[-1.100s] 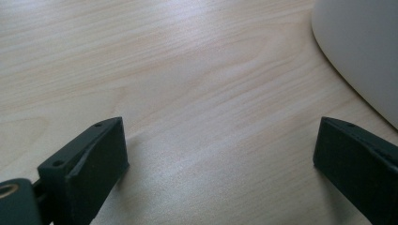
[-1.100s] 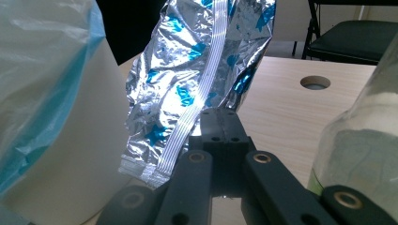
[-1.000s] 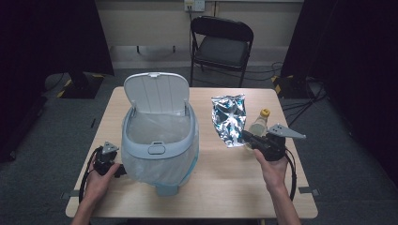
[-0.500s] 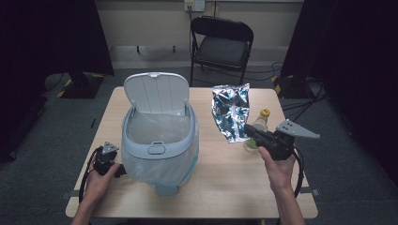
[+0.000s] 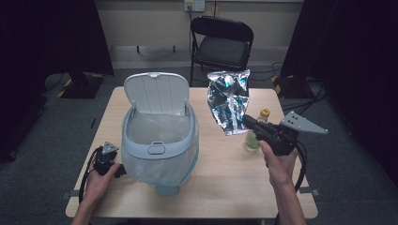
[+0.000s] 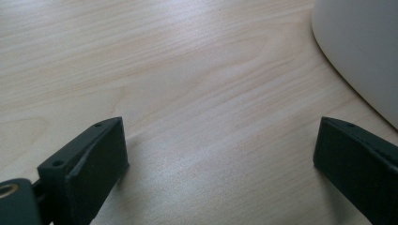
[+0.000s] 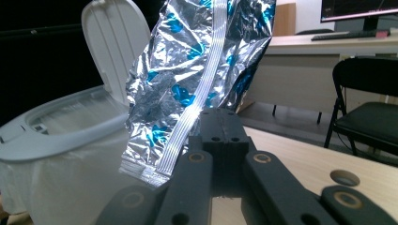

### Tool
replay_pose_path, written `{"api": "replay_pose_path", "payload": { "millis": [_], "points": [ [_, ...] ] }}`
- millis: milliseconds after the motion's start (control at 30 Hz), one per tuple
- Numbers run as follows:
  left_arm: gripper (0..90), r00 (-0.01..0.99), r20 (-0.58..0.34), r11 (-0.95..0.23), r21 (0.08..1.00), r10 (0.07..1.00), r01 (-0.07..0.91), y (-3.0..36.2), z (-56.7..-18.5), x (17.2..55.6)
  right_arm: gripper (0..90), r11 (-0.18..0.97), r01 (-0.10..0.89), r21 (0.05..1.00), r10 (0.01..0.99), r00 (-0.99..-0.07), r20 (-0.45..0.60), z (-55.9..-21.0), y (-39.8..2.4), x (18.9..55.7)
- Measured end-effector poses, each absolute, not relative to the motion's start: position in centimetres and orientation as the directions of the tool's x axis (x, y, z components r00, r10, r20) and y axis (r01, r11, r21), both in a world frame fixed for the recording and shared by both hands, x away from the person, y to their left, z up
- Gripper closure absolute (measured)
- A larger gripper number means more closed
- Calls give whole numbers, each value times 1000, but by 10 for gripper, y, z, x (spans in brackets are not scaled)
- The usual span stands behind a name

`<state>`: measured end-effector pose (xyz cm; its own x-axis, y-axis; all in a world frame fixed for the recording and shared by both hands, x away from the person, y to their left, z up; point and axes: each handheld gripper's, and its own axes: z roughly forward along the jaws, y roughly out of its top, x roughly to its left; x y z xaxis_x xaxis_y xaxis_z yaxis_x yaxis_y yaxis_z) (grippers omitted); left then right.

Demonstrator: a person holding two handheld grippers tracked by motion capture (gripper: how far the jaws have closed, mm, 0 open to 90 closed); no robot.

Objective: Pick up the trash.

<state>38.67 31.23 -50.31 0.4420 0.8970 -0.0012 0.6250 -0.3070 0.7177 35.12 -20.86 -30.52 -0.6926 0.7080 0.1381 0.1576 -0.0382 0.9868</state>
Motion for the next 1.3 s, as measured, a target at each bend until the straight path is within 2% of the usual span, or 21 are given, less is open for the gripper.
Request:
{"api": "replay_pose_path", "payload": {
  "millis": [167,667,1300],
  "points": [
    [27,442,0,-308,717,897,625,312,-503,387,900,-68,146,987,690,-707,153,-296,-204,354],
    [27,442,0,-308,717,897,625,312,-503,387,900,-85,45,995,610,-787,88,-250,-166,356],
    [26,442,-1,-307,718,897,625,312,-503,387,900,-85,28,996,500,-864,66,-230,-115,364]
  ]
}}
